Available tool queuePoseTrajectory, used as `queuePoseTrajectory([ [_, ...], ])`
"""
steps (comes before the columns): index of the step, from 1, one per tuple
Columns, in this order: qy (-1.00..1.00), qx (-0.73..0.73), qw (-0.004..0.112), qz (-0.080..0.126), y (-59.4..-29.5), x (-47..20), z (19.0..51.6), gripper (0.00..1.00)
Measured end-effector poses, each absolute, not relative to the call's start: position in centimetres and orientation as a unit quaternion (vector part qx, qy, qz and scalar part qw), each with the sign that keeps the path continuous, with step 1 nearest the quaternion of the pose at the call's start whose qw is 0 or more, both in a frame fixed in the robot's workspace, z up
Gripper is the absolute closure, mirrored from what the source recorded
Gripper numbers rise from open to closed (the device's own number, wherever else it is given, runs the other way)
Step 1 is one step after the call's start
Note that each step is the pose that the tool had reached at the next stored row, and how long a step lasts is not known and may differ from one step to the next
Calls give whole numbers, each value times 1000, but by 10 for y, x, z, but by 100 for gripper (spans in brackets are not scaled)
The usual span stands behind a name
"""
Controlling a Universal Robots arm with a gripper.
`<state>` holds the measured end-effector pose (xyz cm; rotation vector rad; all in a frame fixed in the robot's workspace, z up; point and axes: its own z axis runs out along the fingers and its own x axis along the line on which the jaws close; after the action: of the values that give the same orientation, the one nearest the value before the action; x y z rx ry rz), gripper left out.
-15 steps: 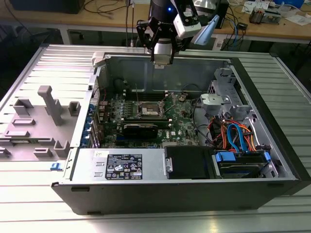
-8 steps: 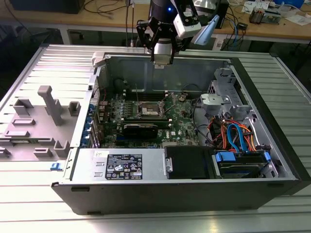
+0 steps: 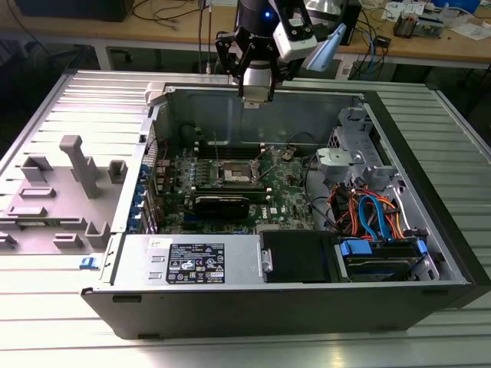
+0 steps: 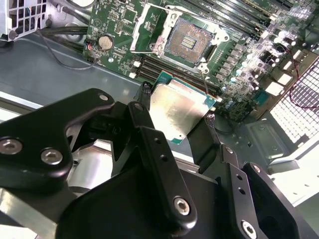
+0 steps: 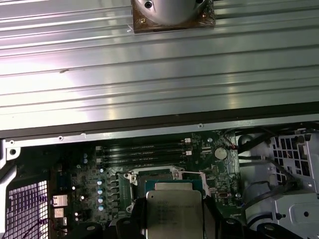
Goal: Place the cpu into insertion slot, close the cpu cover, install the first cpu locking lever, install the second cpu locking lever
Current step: 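Place the cpu into insertion slot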
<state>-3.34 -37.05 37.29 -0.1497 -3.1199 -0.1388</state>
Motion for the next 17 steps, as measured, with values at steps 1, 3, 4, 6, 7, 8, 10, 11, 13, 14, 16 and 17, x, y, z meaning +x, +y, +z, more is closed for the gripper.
queuePoseTrajectory([
  [1, -998, -51, 7, -44, -370, -33, 373, 45],
  [3, -997, -60, 7, -44, -370, -33, 373, 45],
  [4, -997, -64, 7, -45, -370, -33, 373, 45],
  [6, -996, -72, 6, -45, -370, -33, 373, 45],
  [7, -996, -76, 6, -45, -370, -33, 373, 45],
  [8, -996, -79, 6, -45, -370, -33, 373, 45],
  [10, -996, -82, 6, -45, -370, -33, 373, 45],
  [11, -996, -82, 6, -45, -370, -33, 373, 45],
  [13, -996, -82, 6, -45, -370, -33, 373, 45],
  [14, -996, -82, 6, -45, -370, -33, 373, 45],
  [16, -996, -83, 6, -45, -370, -33, 373, 45],
  [17, -995, -84, 6, -45, -370, -33, 373, 45],
])
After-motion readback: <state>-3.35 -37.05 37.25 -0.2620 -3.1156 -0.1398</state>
